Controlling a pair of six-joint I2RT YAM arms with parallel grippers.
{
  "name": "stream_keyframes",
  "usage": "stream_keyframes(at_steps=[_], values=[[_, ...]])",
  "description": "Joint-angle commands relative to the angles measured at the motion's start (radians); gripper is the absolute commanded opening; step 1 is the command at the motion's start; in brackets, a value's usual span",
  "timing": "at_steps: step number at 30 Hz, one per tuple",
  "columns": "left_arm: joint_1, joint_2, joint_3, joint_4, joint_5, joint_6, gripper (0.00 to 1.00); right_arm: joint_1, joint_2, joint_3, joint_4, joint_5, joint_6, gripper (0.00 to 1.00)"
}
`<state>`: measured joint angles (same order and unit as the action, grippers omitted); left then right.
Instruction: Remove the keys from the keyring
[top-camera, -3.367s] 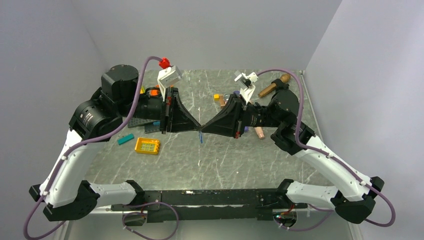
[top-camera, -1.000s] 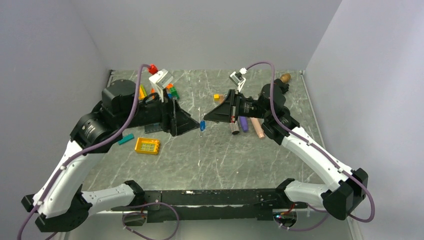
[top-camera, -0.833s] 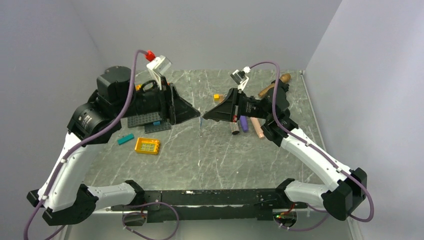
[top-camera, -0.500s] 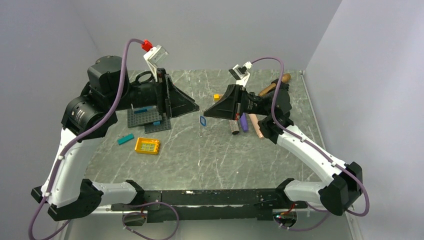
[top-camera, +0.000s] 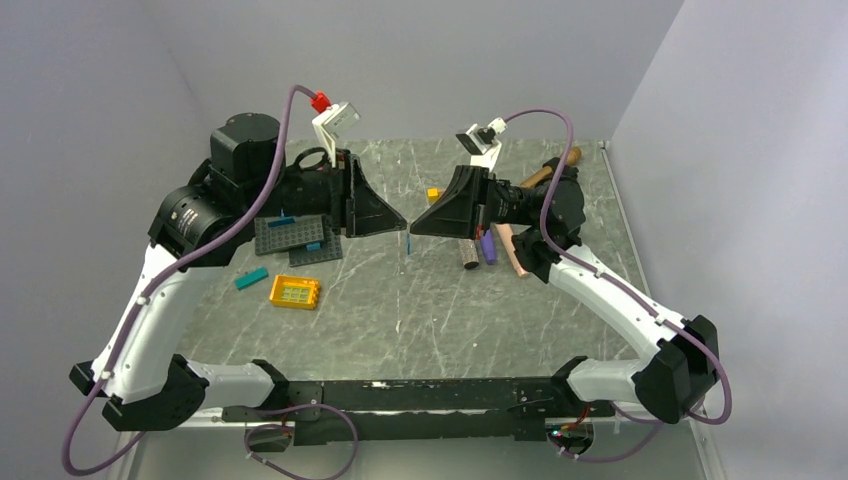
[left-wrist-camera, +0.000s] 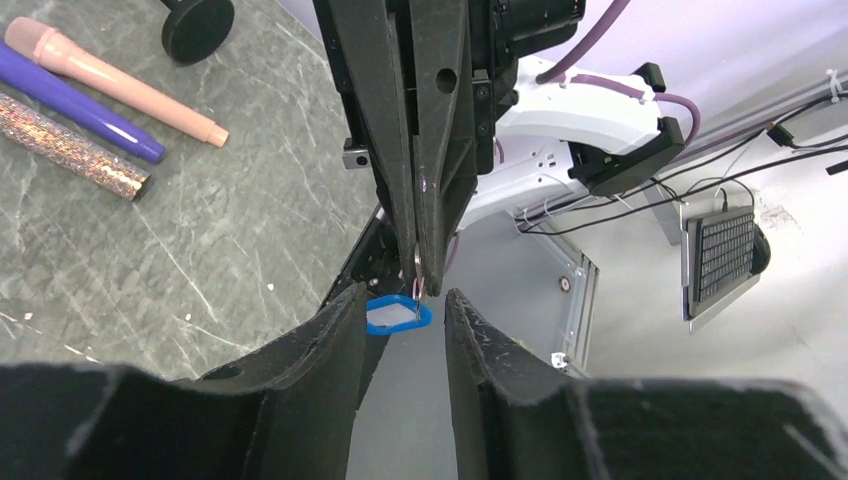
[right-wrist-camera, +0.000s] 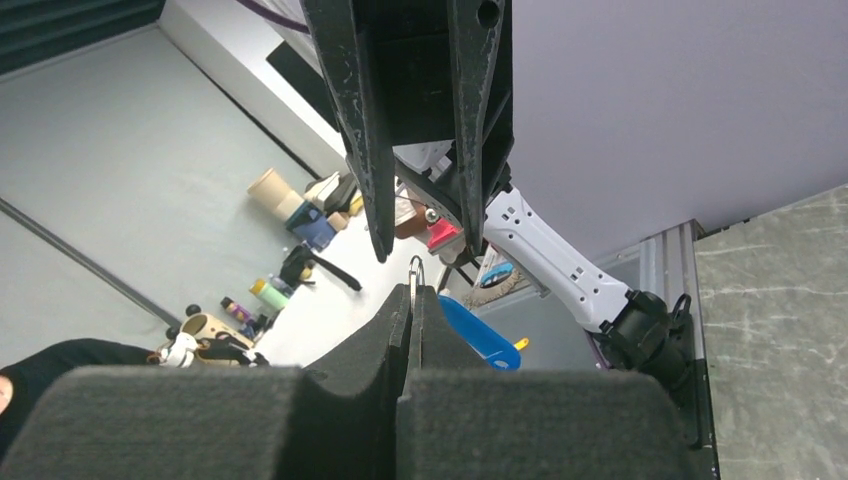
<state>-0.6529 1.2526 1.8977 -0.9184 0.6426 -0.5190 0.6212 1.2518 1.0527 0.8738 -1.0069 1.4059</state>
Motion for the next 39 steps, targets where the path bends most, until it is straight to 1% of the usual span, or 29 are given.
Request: stream_keyframes(at_steps=[1,3,5,10,15,21,22,27,31,33,36,39], values=[[-0.034,0.011,0.024,0.030,0.011,-0.019,0.38,-0.005,0.005,0.059,0.061,-0.022,-0.004,0.00],[-0.050,0.028,0.047,0.017,0.005,-0.012,0.36,-0.005,0.004,0.059,0.066,-0.020,-0.005,0.00],[-0.062,0.041,0.067,-0.004,-0.012,-0.004,0.30,-0.005,0.001,0.058,0.070,-0.015,-0.003,0.00],[-0.068,0.043,0.075,-0.004,-0.020,-0.011,0.00,-0.005,-0.016,0.056,0.064,-0.008,-0.007,0.00],[-0.079,0.044,0.094,0.023,-0.024,-0.021,0.00,-0.005,-0.018,0.087,0.024,0.047,-0.037,0.00],[-0.079,0.087,0.223,0.073,-0.093,-0.061,0.00,-0.005,0.101,0.284,0.059,0.105,-0.019,0.00],[-0.081,0.086,0.223,0.098,-0.116,-0.075,0.00,-0.005,0.118,0.313,0.063,0.123,-0.024,0.00],[-0.093,0.019,0.107,0.331,-0.207,-0.134,0.00,-0.005,0.183,0.446,0.055,0.228,-0.066,0.00],[-0.121,0.018,0.128,0.424,-0.277,-0.112,0.00,-0.005,0.218,0.509,0.094,0.326,-0.066,0.00],[-0.126,0.032,0.160,0.443,-0.291,-0.098,0.00,-0.005,0.234,0.537,0.121,0.371,-0.056,0.00],[-0.128,0.070,0.222,0.424,-0.286,-0.079,0.00,-0.002,0.270,0.602,0.143,0.377,-0.032,0.00],[-0.133,0.067,0.212,0.435,-0.282,-0.077,0.00,0.001,0.277,0.613,0.144,0.370,-0.027,0.00]])
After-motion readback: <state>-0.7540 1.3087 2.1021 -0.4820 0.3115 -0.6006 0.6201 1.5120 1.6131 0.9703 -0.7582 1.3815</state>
